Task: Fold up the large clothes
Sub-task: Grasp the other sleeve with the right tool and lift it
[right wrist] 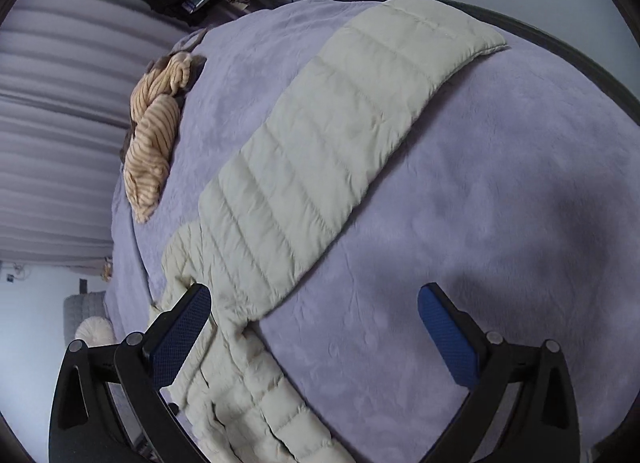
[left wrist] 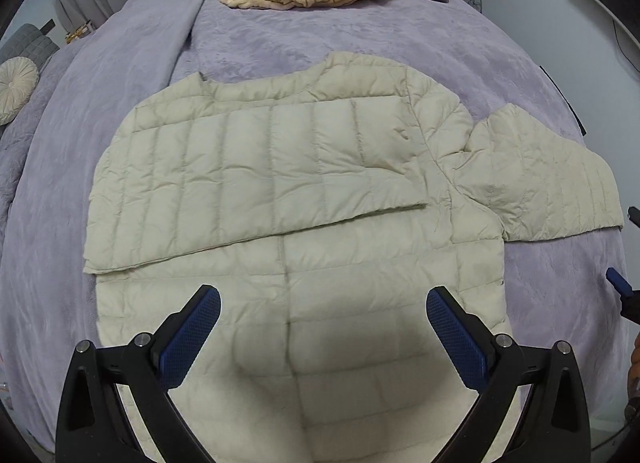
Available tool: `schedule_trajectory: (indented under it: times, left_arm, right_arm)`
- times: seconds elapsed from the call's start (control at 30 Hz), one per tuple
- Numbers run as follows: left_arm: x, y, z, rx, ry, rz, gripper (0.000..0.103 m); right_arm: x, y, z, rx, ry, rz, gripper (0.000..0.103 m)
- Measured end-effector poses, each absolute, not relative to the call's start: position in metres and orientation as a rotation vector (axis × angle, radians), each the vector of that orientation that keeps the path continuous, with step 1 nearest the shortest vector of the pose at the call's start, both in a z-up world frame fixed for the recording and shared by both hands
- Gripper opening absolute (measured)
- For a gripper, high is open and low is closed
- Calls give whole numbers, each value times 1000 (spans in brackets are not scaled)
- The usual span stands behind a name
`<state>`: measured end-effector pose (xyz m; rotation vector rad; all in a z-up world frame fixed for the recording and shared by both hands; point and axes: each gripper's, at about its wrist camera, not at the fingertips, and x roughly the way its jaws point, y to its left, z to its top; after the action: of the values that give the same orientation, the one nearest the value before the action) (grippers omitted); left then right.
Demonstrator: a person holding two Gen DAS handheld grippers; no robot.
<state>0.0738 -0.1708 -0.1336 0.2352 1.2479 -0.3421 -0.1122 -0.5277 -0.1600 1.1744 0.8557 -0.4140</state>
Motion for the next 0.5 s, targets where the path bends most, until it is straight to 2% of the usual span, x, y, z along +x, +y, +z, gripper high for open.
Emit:
schedule_trajectory:
  times: [0.27,0.5]
  left_arm:
    - [88,-222,-155,232,1229,-323,103]
    - [118,-255,-165,221,1166,-261,103]
  right_arm:
    - [-102,-587,-201,1390,667,-352,103]
    - [-92,-619,-215,1497,527,-338,100]
